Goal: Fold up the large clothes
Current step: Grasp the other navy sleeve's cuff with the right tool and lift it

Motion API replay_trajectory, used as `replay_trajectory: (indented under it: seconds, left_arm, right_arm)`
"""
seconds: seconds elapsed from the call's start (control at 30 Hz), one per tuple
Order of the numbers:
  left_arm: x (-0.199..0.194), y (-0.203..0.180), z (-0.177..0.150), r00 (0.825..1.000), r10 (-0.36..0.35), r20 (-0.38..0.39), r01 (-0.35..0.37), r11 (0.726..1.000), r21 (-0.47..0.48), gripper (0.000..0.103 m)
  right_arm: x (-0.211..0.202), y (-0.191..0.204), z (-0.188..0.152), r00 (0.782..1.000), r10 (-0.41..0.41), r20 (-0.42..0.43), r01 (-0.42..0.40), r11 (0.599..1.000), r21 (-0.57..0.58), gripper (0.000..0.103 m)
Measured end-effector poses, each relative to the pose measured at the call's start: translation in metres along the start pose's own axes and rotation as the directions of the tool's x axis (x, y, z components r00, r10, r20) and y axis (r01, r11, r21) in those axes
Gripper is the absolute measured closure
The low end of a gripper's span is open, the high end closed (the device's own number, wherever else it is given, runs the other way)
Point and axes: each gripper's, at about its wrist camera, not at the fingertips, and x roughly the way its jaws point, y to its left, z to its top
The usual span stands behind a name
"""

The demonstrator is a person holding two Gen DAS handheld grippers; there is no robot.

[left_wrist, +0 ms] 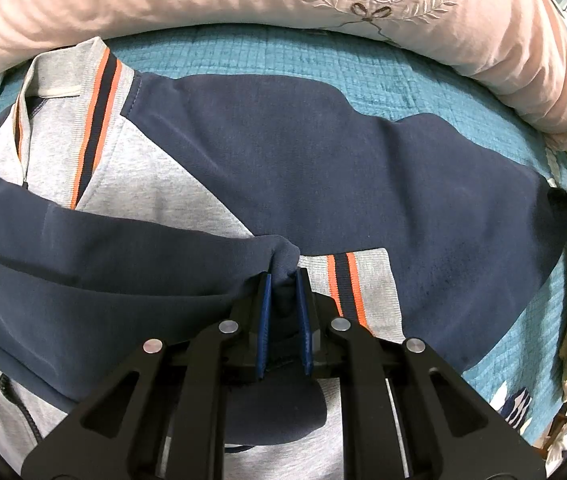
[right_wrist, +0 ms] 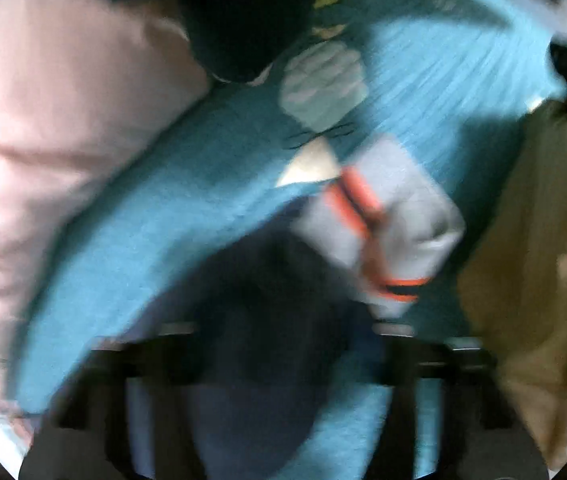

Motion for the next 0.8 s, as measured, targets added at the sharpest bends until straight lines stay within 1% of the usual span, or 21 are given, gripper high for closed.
replay_trajectory:
  seconds: [0.03,0.13,0.17,0.3,0.33,0.37,0.43,0.57,0.67,0.7,0.77,0.8]
  left_arm:
    - [0.0,0.001,0.001,1.0,-0.001,-0.004,0.001,1.0,-0.002,0.092]
    - [0.0,0.003,0.003,1.0,-0.008,-0.01,0.007,1.0,-0.006,0.091]
    - [0.001,0.004,0.002,1.0,-0.01,-0.01,0.01,1.0,-0.005,0.092]
    - [0.0,0.01,0.003,0.999,-0.032,-0.013,0.032,0.999,-0.008,0.092]
    - [0.0,0.013,0.003,0.999,-0.045,-0.018,0.045,0.999,-0.022,0.092]
    - [0.0,0.017,0.004,0.998,-0.062,-0.024,0.061,0.997,-0.04,0.092]
    - [-0.001,0.02,0.004,0.997,-0.071,-0.027,0.07,0.997,-0.041,0.091]
    - [-0.002,0.019,0.003,0.999,-0.049,-0.023,0.048,0.998,-0.029,0.091]
    - [-0.002,0.019,0.003,0.999,-0.043,-0.026,0.043,0.999,-0.026,0.091]
    - [-0.002,0.018,0.004,0.999,-0.044,-0.028,0.043,0.999,-0.026,0.091]
    - [-0.003,0.018,0.005,0.998,-0.048,-0.035,0.048,0.999,-0.027,0.091]
    - [-0.001,0.013,0.007,0.998,-0.049,-0.037,0.048,0.998,-0.028,0.091]
  right_arm:
    - [0.0,-0.004,0.0,1.0,0.027,-0.003,-0.027,1.0,0.014,0.091]
    - [-0.006,-0.027,-0.001,0.992,0.128,0.005,-0.128,0.986,0.109,0.093]
    - [-0.009,-0.03,-0.001,0.991,0.137,0.009,-0.137,0.984,0.111,0.093]
    - [-0.027,-0.026,-0.011,0.992,0.122,0.024,-0.123,0.992,0.032,0.093]
    - [-0.032,-0.025,-0.013,0.992,0.124,0.033,-0.125,0.992,0.006,0.093]
    - [-0.038,-0.024,-0.018,0.99,0.136,0.038,-0.135,0.991,-0.005,0.093]
    - [-0.059,-0.024,-0.03,0.983,0.175,0.058,-0.174,0.985,-0.015,0.093]
    - [-0.092,-0.014,-0.041,0.969,0.228,0.094,-0.222,0.972,-0.074,0.093]
    - [-0.128,0.002,-0.054,0.948,0.293,0.12,-0.276,0.951,-0.14,0.093]
    - [-0.14,0.008,-0.066,0.942,0.31,0.127,-0.289,0.944,-0.159,0.093]
    - [-0.168,0.022,-0.079,0.923,0.356,0.145,-0.32,0.921,-0.224,0.093]
    - [-0.179,0.029,-0.086,0.919,0.367,0.144,-0.327,0.913,-0.243,0.093]
